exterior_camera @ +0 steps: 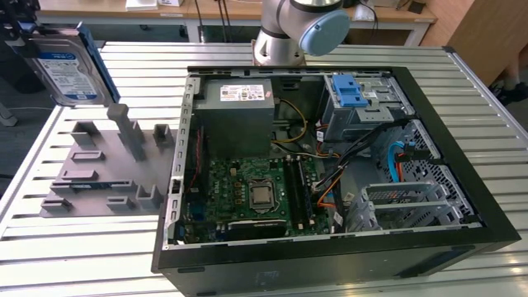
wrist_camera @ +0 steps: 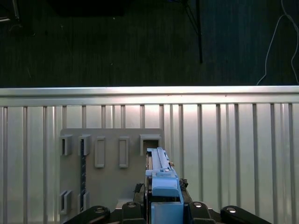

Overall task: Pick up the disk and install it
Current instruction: 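Pick up the disk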

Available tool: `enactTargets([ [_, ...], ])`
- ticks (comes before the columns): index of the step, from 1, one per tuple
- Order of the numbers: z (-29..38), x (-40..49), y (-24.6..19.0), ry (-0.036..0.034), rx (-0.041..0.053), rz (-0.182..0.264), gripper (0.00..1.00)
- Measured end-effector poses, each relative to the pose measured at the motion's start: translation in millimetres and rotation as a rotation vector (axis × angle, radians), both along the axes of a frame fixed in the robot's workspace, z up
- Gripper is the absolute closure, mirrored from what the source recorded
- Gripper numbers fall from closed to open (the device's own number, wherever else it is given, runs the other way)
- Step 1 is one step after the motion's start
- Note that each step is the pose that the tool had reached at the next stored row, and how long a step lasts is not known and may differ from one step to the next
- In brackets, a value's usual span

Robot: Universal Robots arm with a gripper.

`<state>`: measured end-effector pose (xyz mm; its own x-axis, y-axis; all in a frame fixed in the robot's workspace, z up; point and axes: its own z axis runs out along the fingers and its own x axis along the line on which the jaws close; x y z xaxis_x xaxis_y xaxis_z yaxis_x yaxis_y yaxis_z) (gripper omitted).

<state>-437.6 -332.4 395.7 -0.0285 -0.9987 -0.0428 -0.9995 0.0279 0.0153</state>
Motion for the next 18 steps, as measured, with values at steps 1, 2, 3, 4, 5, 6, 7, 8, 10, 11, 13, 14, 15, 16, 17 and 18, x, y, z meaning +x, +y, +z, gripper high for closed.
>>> enactTargets([
  [1,0.6,0.0,0.0,0.0,0.0,0.0,0.64],
  [2,1.3,0.0,0.0,0.0,0.0,0.0,0.64],
  [3,1.9,0.0,0.1,-0.0001,0.0,0.0,0.64],
  [4,2.5,0.0,0.1,-0.0001,0.0,0.0,0.64],
  [5,3.3,0.0,0.1,0.0,0.0,0.0,0.64],
  [6,4.0,0.0,0.2,0.0,0.0,0.0,0.64],
  [7,4.7,0.0,0.2,0.0,0.0,0.0,0.64],
  [8,5.3,0.0,0.3,-0.0001,0.0,0.0,0.64],
  [10,6.7,0.0,0.3,-0.0001,0.0,0.0,0.64],
  [11,7.5,0.0,0.4,0.0,0.0,0.0,0.64],
  [13,8.8,0.0,0.5,-0.0002,0.0,0.0,0.64],
  [14,9.6,0.0,0.5,-0.0001,0.0,0.0,0.64],
  [15,10.3,0.0,0.5,0.0,0.0,0.0,0.64],
  [16,11.0,0.0,0.5,0.0,0.0,0.0,0.64],
  [17,11.7,0.0,0.6,-0.0001,0.0,0.0,0.64],
  [18,12.4,0.0,0.6,-0.0001,0.0,0.0,0.64],
])
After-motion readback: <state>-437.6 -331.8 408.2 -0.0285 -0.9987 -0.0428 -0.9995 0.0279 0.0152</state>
